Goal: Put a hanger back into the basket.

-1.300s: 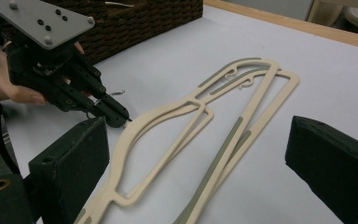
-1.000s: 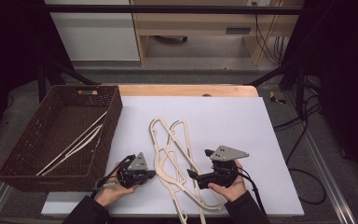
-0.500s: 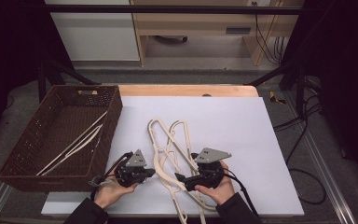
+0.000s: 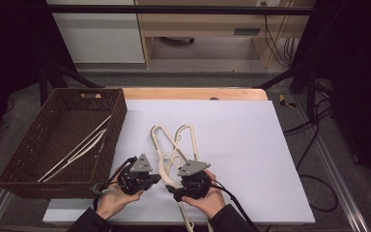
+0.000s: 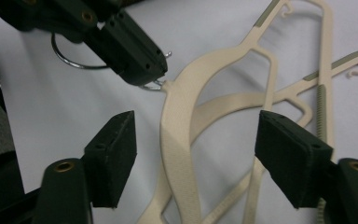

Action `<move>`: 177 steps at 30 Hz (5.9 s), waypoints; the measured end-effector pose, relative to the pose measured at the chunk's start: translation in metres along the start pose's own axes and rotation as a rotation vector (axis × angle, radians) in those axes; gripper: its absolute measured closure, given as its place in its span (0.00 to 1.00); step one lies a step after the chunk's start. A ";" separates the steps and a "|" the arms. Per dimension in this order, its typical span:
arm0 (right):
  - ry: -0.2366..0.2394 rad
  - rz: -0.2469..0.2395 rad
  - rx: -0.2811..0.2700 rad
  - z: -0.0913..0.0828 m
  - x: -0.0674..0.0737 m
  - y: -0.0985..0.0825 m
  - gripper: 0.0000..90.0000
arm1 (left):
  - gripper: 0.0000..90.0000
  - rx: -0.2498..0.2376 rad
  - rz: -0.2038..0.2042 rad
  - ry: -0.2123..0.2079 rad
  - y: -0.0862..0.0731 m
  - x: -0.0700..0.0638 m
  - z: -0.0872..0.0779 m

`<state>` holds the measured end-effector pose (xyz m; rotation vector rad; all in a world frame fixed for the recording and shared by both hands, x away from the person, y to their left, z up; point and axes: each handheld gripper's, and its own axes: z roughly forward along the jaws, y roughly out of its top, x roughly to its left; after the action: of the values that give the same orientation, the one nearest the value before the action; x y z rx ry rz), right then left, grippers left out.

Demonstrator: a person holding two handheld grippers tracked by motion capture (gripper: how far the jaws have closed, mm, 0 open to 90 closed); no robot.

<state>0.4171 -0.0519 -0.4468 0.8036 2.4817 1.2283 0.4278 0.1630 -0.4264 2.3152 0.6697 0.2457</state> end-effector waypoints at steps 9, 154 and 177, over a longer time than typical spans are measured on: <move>-0.022 -0.056 0.059 0.013 0.011 -0.003 0.56 | 0.99 -0.005 -0.013 -0.003 0.002 -0.003 -0.002; -0.245 0.250 -0.348 -0.162 -0.113 -0.050 0.08 | 0.96 -0.405 0.054 0.267 0.048 0.045 -0.214; -0.248 0.255 -0.337 -0.160 -0.114 -0.050 0.07 | 0.96 -0.297 -0.037 0.418 -0.022 0.140 -0.221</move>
<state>0.4190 -0.2469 -0.3902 1.1219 1.9527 1.4768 0.4601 0.3786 -0.2806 1.9781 0.8160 0.7733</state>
